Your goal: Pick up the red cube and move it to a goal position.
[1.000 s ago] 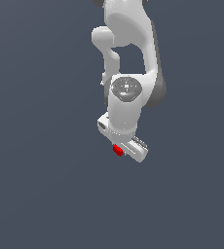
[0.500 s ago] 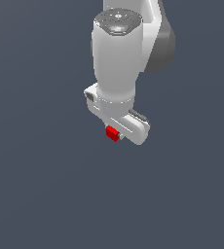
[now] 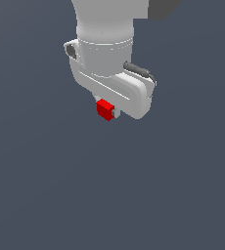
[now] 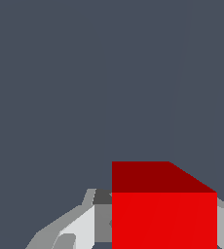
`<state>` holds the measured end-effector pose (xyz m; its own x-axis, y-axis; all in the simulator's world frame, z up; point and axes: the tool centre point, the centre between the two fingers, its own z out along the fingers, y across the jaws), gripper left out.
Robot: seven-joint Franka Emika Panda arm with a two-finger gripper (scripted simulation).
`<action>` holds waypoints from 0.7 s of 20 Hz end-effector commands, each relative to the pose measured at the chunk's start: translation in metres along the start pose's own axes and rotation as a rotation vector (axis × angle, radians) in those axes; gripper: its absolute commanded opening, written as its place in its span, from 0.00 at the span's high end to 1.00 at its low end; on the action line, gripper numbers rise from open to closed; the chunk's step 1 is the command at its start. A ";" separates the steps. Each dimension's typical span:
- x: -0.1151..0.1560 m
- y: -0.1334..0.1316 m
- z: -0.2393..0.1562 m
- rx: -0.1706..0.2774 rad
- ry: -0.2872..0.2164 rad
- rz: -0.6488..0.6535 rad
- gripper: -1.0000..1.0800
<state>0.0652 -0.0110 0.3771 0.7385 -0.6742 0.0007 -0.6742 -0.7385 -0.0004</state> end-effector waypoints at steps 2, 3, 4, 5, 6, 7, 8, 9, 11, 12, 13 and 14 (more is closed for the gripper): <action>0.004 0.004 -0.031 -0.001 0.000 -0.001 1.00; 0.005 0.004 -0.038 -0.001 0.000 -0.001 1.00; 0.007 0.005 -0.045 -0.001 0.000 -0.001 1.00; 0.008 0.006 -0.052 -0.001 0.000 -0.001 1.00; 0.009 0.006 -0.059 -0.001 0.000 -0.001 1.00; 0.010 0.007 -0.065 -0.001 0.000 -0.001 1.00; 0.011 0.008 -0.070 -0.001 0.000 -0.001 1.00; 0.012 0.008 -0.076 -0.001 0.000 -0.001 1.00; 0.013 0.009 -0.086 -0.001 0.000 -0.002 1.00; 0.014 0.009 -0.091 -0.001 0.000 -0.002 1.00; 0.015 0.010 -0.095 -0.001 0.000 -0.002 1.00; 0.016 0.010 -0.099 -0.001 0.000 -0.002 1.00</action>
<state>0.0699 -0.0279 0.4692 0.7395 -0.6731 0.0003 -0.6731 -0.7395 0.0003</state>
